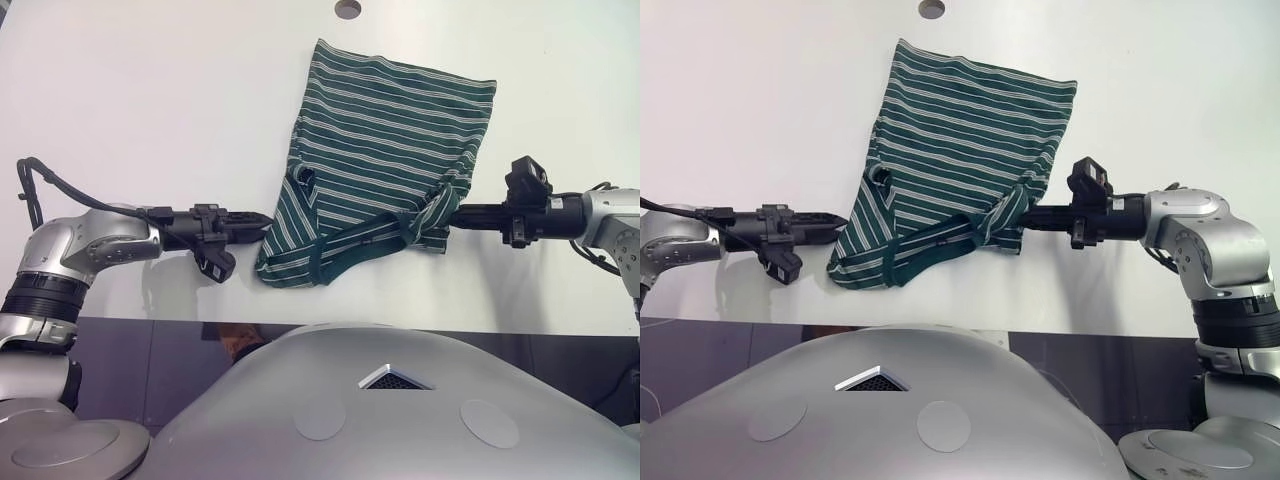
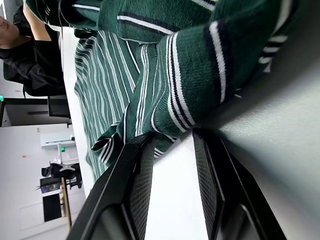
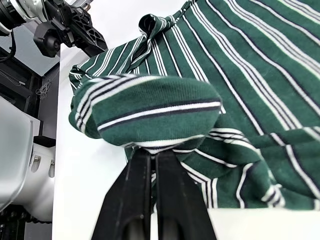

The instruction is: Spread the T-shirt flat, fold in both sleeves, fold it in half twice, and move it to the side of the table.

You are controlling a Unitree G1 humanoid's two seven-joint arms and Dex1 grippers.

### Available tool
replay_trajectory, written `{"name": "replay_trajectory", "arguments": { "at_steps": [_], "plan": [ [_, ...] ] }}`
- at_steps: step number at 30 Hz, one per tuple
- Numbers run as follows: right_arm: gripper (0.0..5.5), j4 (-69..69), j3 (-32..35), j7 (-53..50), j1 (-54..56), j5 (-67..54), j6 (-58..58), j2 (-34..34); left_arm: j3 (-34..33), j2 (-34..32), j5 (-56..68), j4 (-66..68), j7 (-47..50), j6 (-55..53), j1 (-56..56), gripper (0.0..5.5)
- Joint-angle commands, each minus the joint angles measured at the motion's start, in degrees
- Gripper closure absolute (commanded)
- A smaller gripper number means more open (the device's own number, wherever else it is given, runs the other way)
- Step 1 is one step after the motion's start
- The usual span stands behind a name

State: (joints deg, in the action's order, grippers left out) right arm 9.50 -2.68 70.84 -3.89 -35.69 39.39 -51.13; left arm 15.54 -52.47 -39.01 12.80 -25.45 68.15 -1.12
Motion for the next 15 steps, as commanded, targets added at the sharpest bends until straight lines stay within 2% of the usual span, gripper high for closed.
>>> {"name": "replay_trajectory", "arguments": {
  "at_steps": [1,4,7,9,11,13,15],
  "plan": [
    [5.50,0.0,0.5,-0.1,0.8,0.8,-0.2,-0.4,3.5,-0.1,-8.3,1.3,0.8,0.6,0.2,4.12],
    [5.50,-0.3,0.1,-0.1,1.3,1.1,-0.2,-0.2,6.1,-0.5,-9.9,1.5,1.4,2.3,-0.7,4.12],
    [5.50,-0.9,-0.4,0.0,2.3,1.4,-0.2,0.1,9.3,-2.1,-6.5,2.4,-1.7,2.2,-1.5,4.64],
    [5.50,-0.9,-0.5,-0.1,2.5,1.3,-0.2,0.6,13.0,-4.1,9.5,1.2,-10.9,-6.9,-0.6,4.96],
    [5.50,-1.0,-0.8,-0.2,2.5,1.4,-0.3,1.1,15.9,-6.1,28.3,-4.8,-23.9,-21.0,-2.3,5.39],
    [5.50,-1.1,-1.0,-0.2,2.6,1.4,-0.3,1.6,16.4,-7.6,43.6,-11.7,-35.3,-35.3,-5.6,5.47],
    [5.50,-1.2,-0.9,0.1,2.5,1.1,-0.3,1.6,15.0,-9.1,56.5,-18.1,-42.7,-50.3,-7.3,5.47]
  ]
}}
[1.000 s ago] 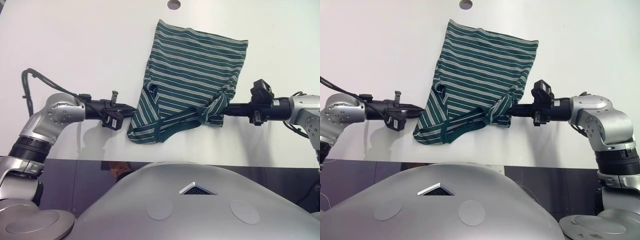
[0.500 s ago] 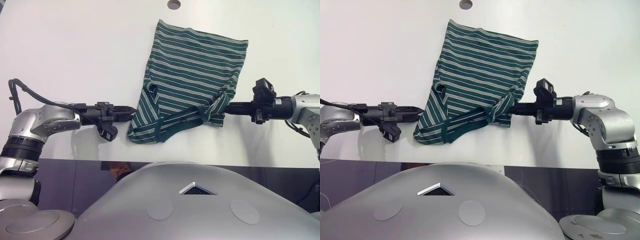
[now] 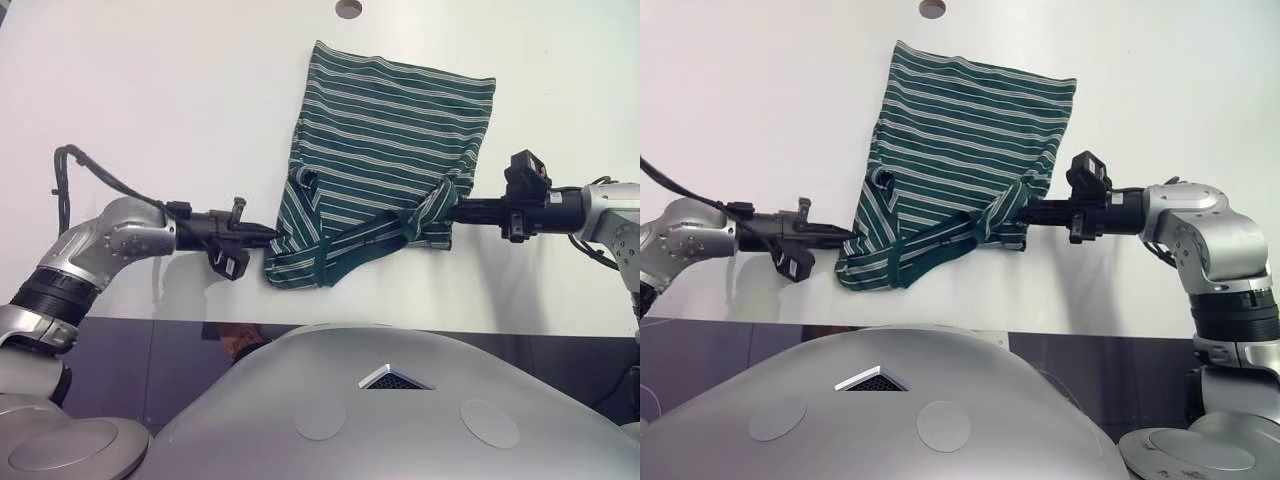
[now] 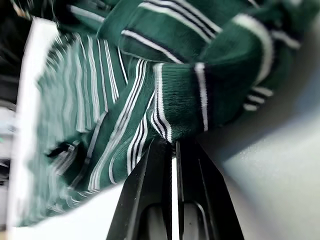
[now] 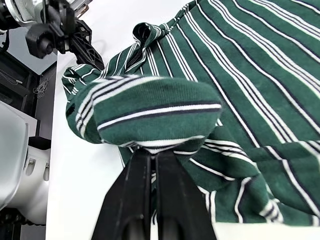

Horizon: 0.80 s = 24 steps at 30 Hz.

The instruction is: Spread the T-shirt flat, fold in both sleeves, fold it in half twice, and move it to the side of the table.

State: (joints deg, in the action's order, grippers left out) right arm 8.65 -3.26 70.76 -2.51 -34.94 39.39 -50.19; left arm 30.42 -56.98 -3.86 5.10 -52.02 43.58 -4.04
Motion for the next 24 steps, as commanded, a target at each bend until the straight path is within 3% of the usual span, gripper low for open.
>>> {"name": "replay_trajectory", "arguments": {
  "at_steps": [1,4,6,9,12,18,19,23,24],
  "plan": [
    [5.50,-0.2,0.0,0.7,1.0,0.0,-0.5,0.7,-0.8,-5.6,27.9,-13.2,-18.6,-34.6,-4.6,5.47],
    [5.50,-2.6,2.4,1.5,4.7,-3.8,1.7,2.3,-5.1,-7.5,48.4,-16.9,-22.3,-60.5,-7.3,5.47],
    [5.50,-8.6,5.1,0.3,10.1,-5.9,3.2,4.0,-8.6,-2.0,54.3,-11.9,-18.3,-70.9,-12.7,5.47],
    [5.50,-22.3,9.3,-3.1,20.5,-6.2,3.5,5.3,-14.2,11.5,57.6,3.0,-7.1,-81.0,-25.3,5.47],
    [5.50,-32.8,7.7,-6.9,28.0,-0.8,-0.6,8.7,-15.0,21.7,48.8,18.9,1.3,-79.4,-34.5,5.47],
    [5.50,-47.8,4.9,-10.1,34.7,8.6,-7.1,14.3,-14.4,33.9,31.4,46.4,5.8,-71.5,-43.5,5.47],
    [5.19,-50.3,4.7,-11.7,35.4,10.1,-7.6,14.9,-15.2,35.5,29.7,49.6,7.0,-69.8,-44.3,5.50],
    [4.36,-57.5,7.9,-16.1,37.6,11.6,-8.9,16.6,-20.6,39.2,26.3,57.6,10.8,-63.3,-46.7,4.65],
    [4.36,-58.5,9.2,-16.8,37.9,11.1,-8.7,16.8,-22.3,39.6,26.1,58.9,11.6,-62.1,-47.2,4.65]
  ]
}}
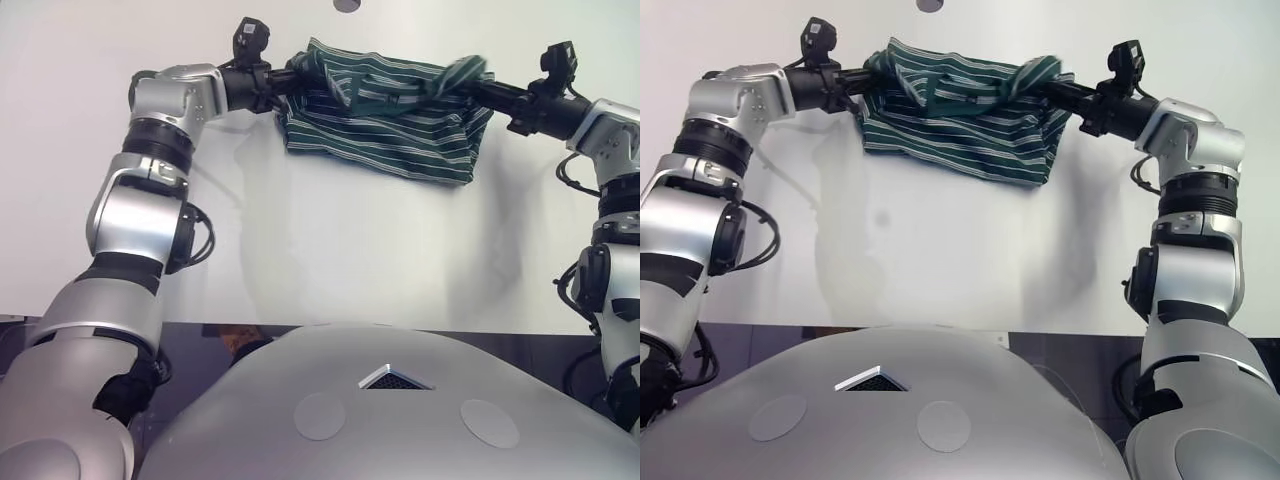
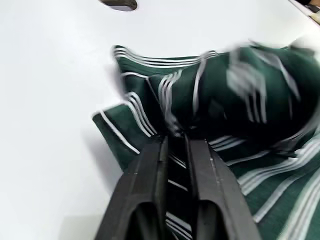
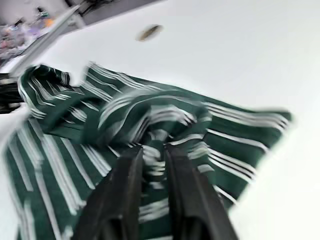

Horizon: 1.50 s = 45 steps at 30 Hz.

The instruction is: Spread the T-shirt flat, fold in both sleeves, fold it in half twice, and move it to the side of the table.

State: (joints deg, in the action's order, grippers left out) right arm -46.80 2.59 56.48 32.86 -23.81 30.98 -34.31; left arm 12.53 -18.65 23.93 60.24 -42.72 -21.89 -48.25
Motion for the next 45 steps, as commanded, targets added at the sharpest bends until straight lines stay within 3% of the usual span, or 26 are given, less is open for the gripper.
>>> {"name": "replay_trajectory", "arguments": {
  "at_steps": [1,4,7,10,12,15,18,22,24,30,31,33,35,40,43,45],
  "plan": [
    [4.36,-3.9,4.7,-3.4,2.7,-0.5,-0.1,1.1,-5.9,1.4,-1.9,4.7,2.9,4.3,-3.3,4.65],
    [4.36,-2.6,6.3,-5.1,1.7,0.0,-1.9,1.9,-8.9,0.4,-4.0,5.8,4.5,7.6,-3.2,4.65],
    [4.36,4.7,2.4,-4.8,-1.6,3.7,-6.6,3.3,-9.4,-0.8,-6.7,3.2,2.4,10.3,-1.9,4.65],
    [4.36,8.3,-1.0,-6.5,-3.1,8.1,-11.0,4.9,-5.1,-0.3,-12.9,-1.2,0.8,12.3,-0.3,4.65],
    [4.32,10.0,-4.5,-8.0,-3.5,12.7,-15.5,5.5,-1.6,-0.2,-17.1,-7.3,0.3,13.3,2.4,4.33],
    [4.98,8.6,-10.2,-6.5,-3.0,18.5,-20.9,6.5,5.4,-1.0,-20.5,-23.7,-6.0,11.8,11.6,4.07],
    [5.49,7.4,-12.1,-4.7,-1.1,20.2,-22.6,7.6,12.3,-1.9,-26.2,-32.4,-7.4,11.7,18.3,4.50],
    [5.50,2.1,-15.0,-7.9,0.1,26.8,-25.9,5.4,15.9,-2.4,-30.9,-34.8,-6.2,9.7,22.2,5.22],
    [5.50,-1.2,-16.6,-9.2,0.3,30.2,-25.1,3.4,18.3,-6.1,-33.7,-34.8,-8.5,10.0,24.5,5.48],
    [5.50,-7.1,-14.7,-4.7,0.2,28.2,-16.1,1.4,20.8,-15.5,-37.2,-36.3,-11.7,16.0,30.1,5.48],
    [5.50,-5.3,-15.4,-1.7,-1.3,27.9,-15.7,0.9,20.7,-16.0,-37.4,-35.5,-11.3,17.2,29.8,5.48],
    [5.50,13.6,-19.0,13.3,-11.1,22.5,-13.2,-4.5,20.2,-15.9,-38.5,-31.2,-8.8,20.9,26.7,5.48],
    [5.50,28.2,-18.9,19.9,-16.9,16.4,-7.7,-7.4,19.4,-15.0,-38.3,-28.2,-7.2,23.5,24.0,5.48],
    [5.50,40.5,-7.3,7.8,-16.4,6.7,4.9,-2.5,13.3,-12.3,-31.3,-29.4,-7.1,28.4,21.3,5.48],
    [5.50,50.9,-1.6,2.7,-18.3,0.6,11.5,-0.7,10.2,-14.5,-24.1,-44.3,-13.7,23.7,25.1,5.48],
    [5.50,56.4,-3.2,0.5,-20.5,-0.8,13.3,1.0,11.0,-15.3,-22.4,-52.8,-16.8,19.4,27.9,5.48]
  ]
}}
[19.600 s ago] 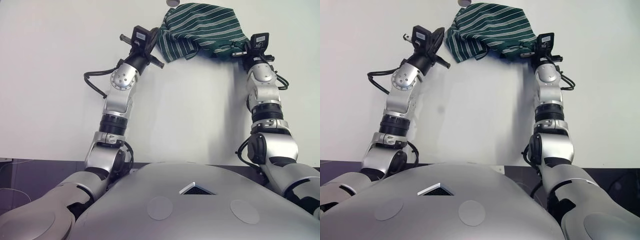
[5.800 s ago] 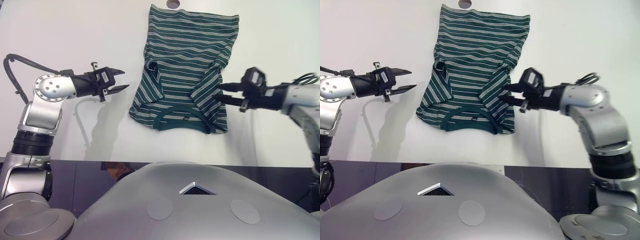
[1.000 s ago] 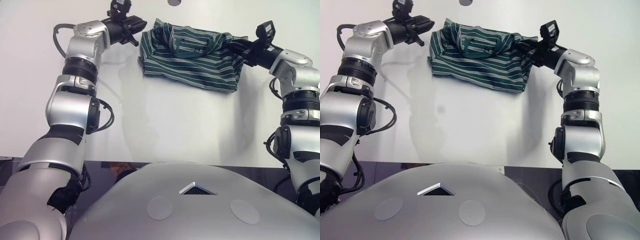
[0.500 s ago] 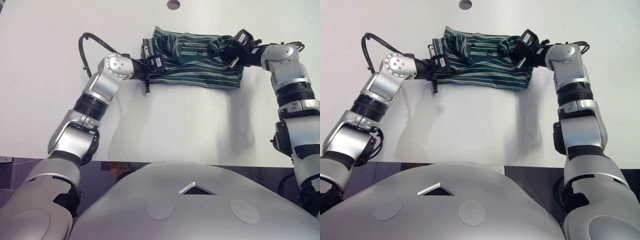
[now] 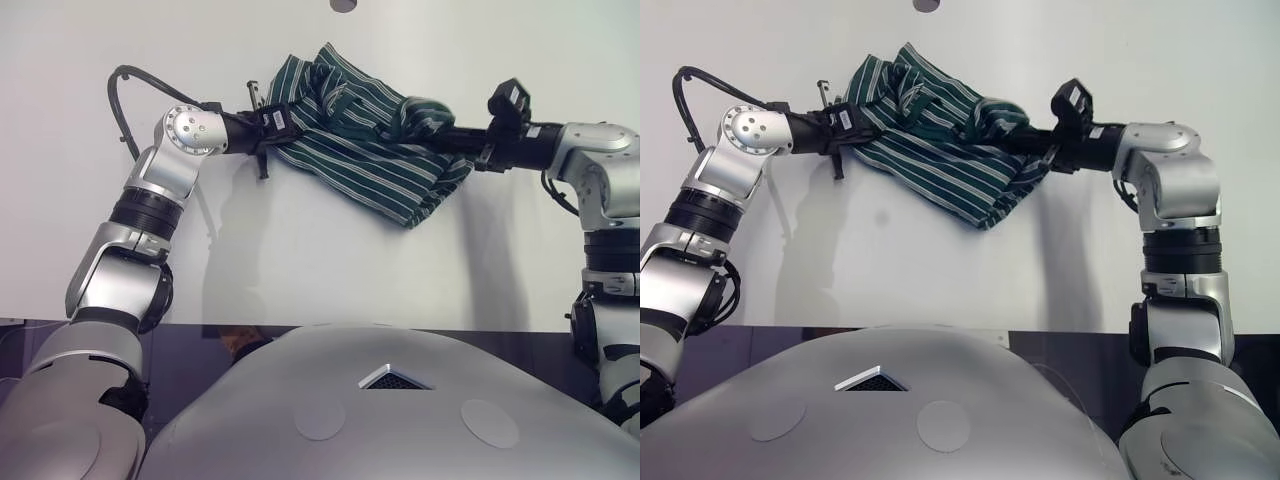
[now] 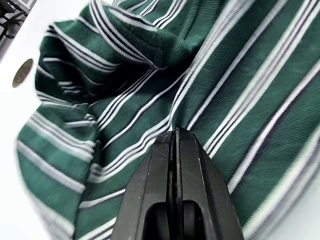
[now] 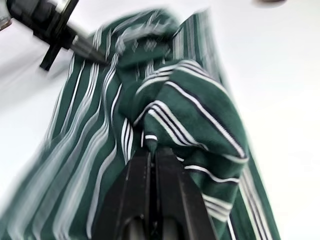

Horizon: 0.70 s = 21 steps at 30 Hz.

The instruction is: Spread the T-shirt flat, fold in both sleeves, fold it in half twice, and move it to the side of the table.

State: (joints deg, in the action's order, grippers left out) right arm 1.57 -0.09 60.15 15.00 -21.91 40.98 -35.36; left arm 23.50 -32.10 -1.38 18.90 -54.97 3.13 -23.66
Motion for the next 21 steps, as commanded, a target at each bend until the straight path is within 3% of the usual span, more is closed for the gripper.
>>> {"name": "replay_trajectory", "arguments": {
  "at_steps": [1,5,9,14,21],
  "plan": [
    [5.50,9.0,-2.0,-4.1,-3.3,-2.6,3.5,3.0,0.7,-1.6,2.7,-13.4,-5.0,-6.9,4.0,5.48],
    [5.50,3.9,-7.3,-9.3,-3.3,2.4,1.7,4.4,4.1,1.4,-0.6,-14.4,-3.9,-9.2,4.3,5.48],
    [5.50,-4.1,-5.5,-12.9,-2.3,4.6,1.2,3.8,4.5,1.3,-2.6,-13.9,-3.1,-9.4,5.4,5.48],
    [5.50,-6.5,10.4,-14.6,1.9,-11.1,13.6,8.2,4.3,2.2,-3.6,-11.4,-0.9,-8.7,7.1,5.48],
    [5.50,-5.3,22.1,-18.0,3.5,-29.3,25.4,14.0,4.7,3.8,-4.6,-6.0,1.2,-7.6,7.9,5.48]
  ]
}}
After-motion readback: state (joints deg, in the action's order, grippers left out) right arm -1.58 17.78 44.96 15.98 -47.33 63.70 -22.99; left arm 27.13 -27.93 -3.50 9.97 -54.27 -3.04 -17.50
